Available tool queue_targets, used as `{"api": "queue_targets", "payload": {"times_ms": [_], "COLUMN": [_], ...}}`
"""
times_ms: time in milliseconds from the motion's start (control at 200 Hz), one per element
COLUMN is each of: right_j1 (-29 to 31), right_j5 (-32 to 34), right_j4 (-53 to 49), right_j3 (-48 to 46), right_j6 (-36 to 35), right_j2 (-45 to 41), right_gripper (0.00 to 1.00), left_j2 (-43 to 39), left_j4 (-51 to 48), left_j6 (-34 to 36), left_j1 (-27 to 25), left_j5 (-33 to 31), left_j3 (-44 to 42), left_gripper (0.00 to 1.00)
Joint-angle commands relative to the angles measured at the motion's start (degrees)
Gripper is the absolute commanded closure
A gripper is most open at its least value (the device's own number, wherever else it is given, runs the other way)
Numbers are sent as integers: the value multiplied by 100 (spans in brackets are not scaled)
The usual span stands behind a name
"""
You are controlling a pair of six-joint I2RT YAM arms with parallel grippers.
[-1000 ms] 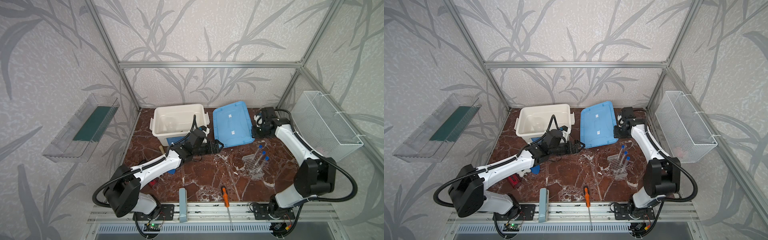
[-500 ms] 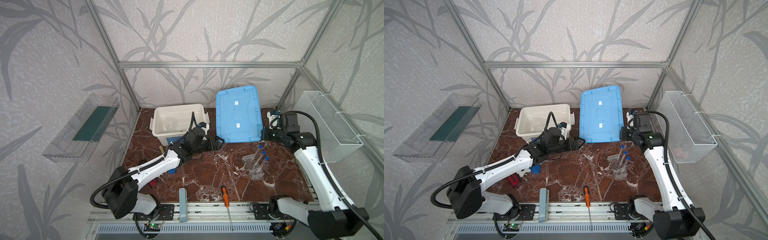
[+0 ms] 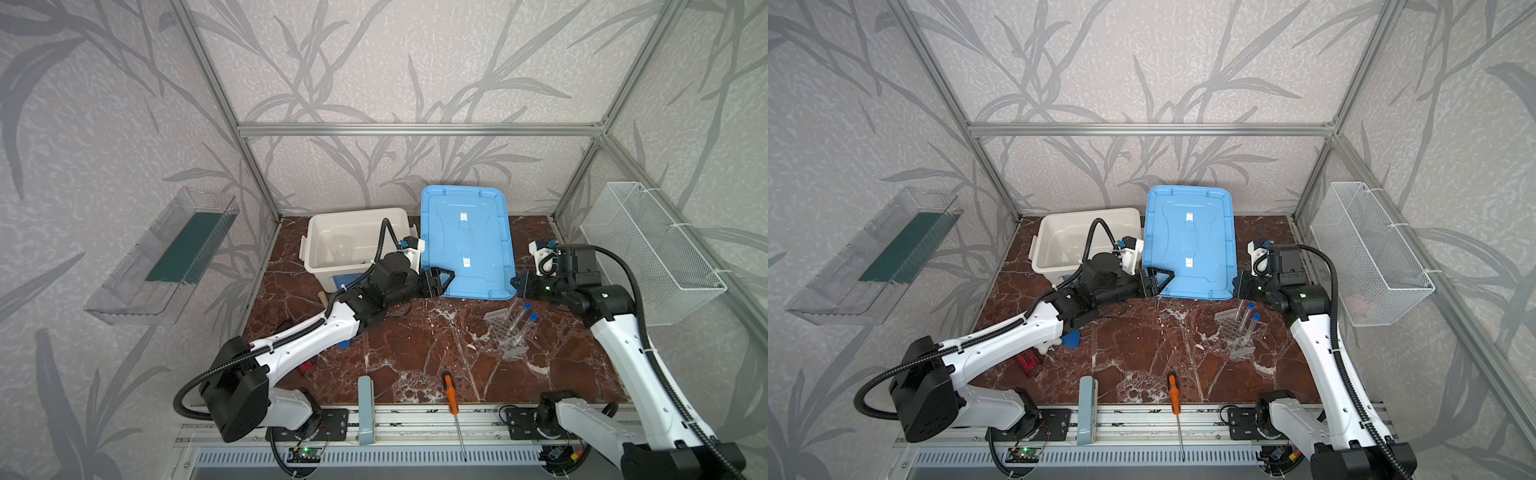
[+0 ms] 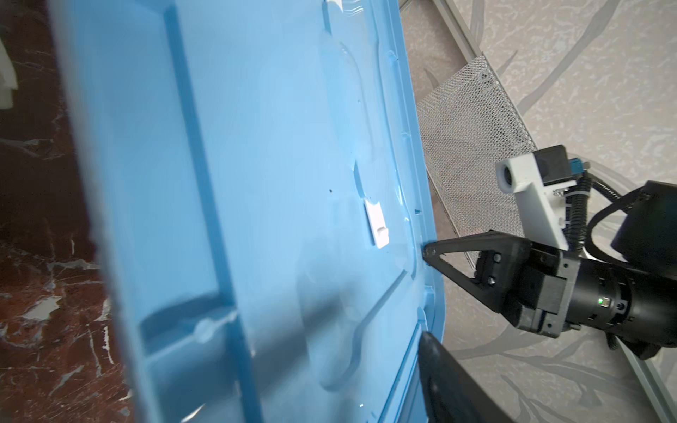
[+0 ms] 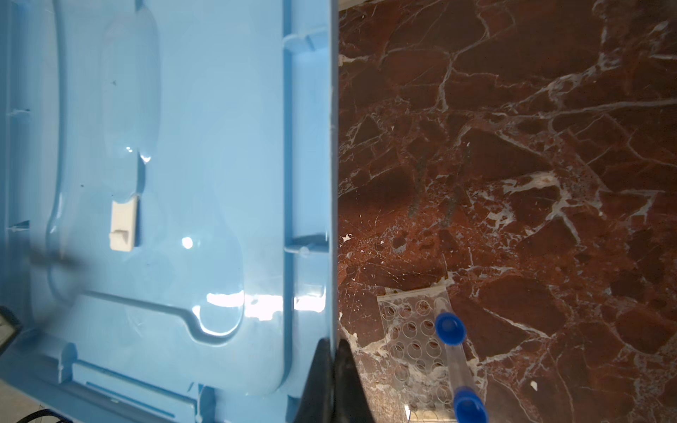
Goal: Organize the chemistry lab equipment
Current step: 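Grip the blue lid edges with both grippers and tilt it up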
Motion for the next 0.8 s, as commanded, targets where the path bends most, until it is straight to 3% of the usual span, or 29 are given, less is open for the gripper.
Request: {"api": "queue_targets", "payload": {"times_ms": [0,165,300,460,520,715,795], "right_j1": [18,125,176,244,272,356,369], "right_j5": [-314,-147,-134,-59,-50,15,-172], "right_j4": [530,660,784,844,885,993,1177], "right_j3": [-74,-254,-323,-359,-385,-510,-578], "right_j6": [185,173,219,228,235,247,358], "right_j2": [-24,112,204,241,241,272,265], "right_gripper": [100,100,100,100,100,100,100], "left_j2": [-231,-417,-566,-676,-707,-675,-672], "left_j4": [1,-39,-264,-379,-377,-552,-694], "left_j6": [107,54,89,36,20,99,234], "left_j1": [-108,-196,-232,-241,-241,-254,-246], "left_j5": [-250,-492,-645,-875,-928,-995,-1053], "left_j3": [155,71,91,-40,-93,14,92], "left_gripper": [40,45,34,38,43,84,95]}}
